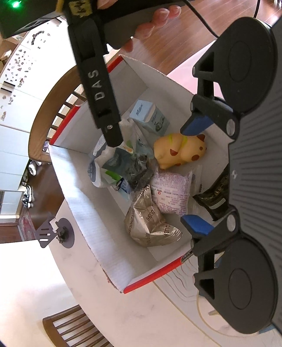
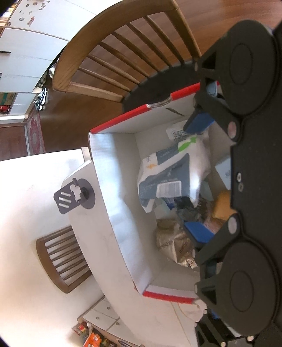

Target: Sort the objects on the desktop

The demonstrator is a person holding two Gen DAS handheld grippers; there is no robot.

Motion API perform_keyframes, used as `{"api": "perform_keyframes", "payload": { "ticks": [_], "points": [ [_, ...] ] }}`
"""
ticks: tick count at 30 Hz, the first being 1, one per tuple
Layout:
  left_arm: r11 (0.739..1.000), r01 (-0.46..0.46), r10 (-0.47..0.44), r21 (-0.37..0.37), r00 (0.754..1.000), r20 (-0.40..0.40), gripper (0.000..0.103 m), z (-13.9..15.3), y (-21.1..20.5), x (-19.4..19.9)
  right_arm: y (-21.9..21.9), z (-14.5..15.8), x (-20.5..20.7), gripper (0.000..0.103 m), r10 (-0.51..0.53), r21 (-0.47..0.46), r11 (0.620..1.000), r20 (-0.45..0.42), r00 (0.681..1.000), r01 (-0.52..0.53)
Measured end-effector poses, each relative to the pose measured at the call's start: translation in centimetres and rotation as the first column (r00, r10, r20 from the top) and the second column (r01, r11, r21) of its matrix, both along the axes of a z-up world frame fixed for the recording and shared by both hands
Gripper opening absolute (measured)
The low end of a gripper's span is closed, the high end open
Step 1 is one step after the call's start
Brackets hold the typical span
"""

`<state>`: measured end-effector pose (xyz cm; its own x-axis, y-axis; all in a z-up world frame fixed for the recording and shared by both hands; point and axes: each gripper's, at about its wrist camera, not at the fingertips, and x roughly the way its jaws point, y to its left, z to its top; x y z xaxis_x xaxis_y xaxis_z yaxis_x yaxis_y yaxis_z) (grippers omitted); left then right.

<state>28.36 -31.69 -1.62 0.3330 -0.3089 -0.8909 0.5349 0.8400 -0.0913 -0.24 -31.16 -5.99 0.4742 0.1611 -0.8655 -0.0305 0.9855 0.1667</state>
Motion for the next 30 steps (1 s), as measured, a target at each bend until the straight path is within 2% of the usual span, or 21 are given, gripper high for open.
{"api": "perform_keyframes", "payload": {
  "ticks": [1, 7, 10, 13, 23, 30],
  "points": [
    [1.000, -0.003, 0.003, -0.001, 1.000, 0.005, 0.086, 0.2, 0.1, -0.1, 0.0, 0.1, -0.3, 0.088, 0.003, 0.003, 1.000, 0.003, 1.000, -0.003],
    [1.000, -0.012, 0.012, -0.006, 1.000, 0.028, 0.091, 0.9, 0.5, -0.8, -0.1, 1.2, -2.2, 0.089, 0.018, 0.021, 1.000, 0.032, 0.999, -0.018],
    [1.000, -0.015, 0.016, -0.010, 0.999, 0.043, 0.103, 1.3, 0.9, -1.3, 0.0, 1.9, -3.2, 0.090, 0.033, 0.034, 0.999, 0.054, 0.998, -0.035],
    [1.000, -0.022, 0.023, -0.009, 0.998, 0.066, 0.103, 1.8, 1.4, -2.0, 0.0, 2.6, -4.4, 0.094, 0.045, 0.049, 0.998, 0.077, 0.996, -0.049],
    [0.999, -0.030, 0.033, -0.033, 0.995, 0.097, 0.103, 2.9, 3.4, -3.7, 0.8, 4.5, -8.0, 0.097, 0.080, 0.090, 0.991, 0.163, 0.983, -0.095],
    [0.997, -0.054, 0.060, -0.055, 0.991, 0.121, 0.103, 4.1, 4.7, -5.4, 1.8, 5.1, -10.8, 0.098, 0.102, 0.036, 0.993, 0.216, 0.971, -0.112]
  ]
}}
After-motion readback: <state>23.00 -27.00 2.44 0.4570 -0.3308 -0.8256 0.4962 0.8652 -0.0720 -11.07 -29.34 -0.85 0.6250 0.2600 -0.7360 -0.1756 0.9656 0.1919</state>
